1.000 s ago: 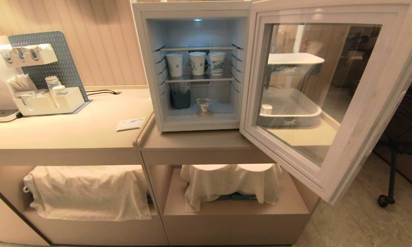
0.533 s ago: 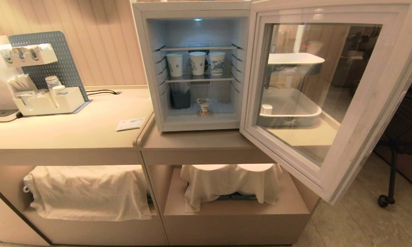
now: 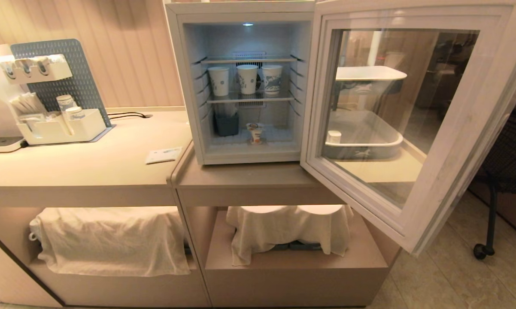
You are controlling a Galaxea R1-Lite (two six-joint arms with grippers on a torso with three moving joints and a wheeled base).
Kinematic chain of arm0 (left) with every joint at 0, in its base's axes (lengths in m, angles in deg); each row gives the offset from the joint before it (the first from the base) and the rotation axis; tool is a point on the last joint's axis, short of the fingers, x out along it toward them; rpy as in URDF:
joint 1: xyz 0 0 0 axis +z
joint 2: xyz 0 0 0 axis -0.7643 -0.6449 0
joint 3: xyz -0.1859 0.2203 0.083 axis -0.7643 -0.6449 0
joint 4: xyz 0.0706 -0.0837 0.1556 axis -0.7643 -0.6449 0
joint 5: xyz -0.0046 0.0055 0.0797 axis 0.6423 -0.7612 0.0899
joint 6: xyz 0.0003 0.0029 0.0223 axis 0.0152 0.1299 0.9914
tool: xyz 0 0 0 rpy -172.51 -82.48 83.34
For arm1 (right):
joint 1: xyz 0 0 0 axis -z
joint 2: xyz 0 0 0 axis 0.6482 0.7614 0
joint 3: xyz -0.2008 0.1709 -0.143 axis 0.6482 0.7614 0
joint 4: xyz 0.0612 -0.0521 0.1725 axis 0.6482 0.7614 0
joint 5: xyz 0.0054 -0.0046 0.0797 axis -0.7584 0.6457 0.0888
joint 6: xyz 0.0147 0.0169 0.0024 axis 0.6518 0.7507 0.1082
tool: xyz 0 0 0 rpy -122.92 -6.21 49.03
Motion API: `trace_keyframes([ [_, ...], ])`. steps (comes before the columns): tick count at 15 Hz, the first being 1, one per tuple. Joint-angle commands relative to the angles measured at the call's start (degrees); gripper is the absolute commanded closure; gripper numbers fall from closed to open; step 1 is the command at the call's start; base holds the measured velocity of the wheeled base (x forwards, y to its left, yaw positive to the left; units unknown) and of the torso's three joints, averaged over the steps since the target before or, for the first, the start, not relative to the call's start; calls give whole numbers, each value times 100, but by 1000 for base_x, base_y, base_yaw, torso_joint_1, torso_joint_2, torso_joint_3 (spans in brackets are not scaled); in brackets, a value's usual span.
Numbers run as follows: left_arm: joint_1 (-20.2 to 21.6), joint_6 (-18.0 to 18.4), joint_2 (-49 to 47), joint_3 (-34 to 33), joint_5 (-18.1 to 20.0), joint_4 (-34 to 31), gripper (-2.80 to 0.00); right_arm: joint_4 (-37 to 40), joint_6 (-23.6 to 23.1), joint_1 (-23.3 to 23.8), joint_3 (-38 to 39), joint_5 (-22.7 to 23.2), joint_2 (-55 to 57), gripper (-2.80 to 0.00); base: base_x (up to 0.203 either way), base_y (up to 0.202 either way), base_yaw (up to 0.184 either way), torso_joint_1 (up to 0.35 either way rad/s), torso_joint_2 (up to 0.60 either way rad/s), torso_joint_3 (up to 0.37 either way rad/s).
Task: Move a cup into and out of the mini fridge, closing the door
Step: Close the freezer door
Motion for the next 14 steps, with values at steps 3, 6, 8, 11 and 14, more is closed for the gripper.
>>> trace_keyframes([
  [3, -2, -2, 0, 1, 1, 0, 0, -32, -492, 554, 80, -250, 356, 0, 0, 0, 0, 0, 0, 0],
  [6, -2, -2, 0, 1, 1, 4, 0, -157, -502, 576, 50, -636, 721, 0, 0, 0, 0, 0, 0, 0],
  [8, -2, -2, 0, 1, 1, 0, 0, -489, -473, 630, -18, -870, 1050, 0, 0, 0, 0, 0, 0, 0],
  [11, -2, -2, 0, 1, 1, 0, 0, -897, -470, 774, -111, -1043, 1509, 0, 0, 0, 0, 0, 0, 0],
  [14, -2, -2, 0, 1, 1, 0, 0, -1286, -147, 814, -195, -1051, 1969, 0, 0, 0, 0, 0, 0, 0],
])
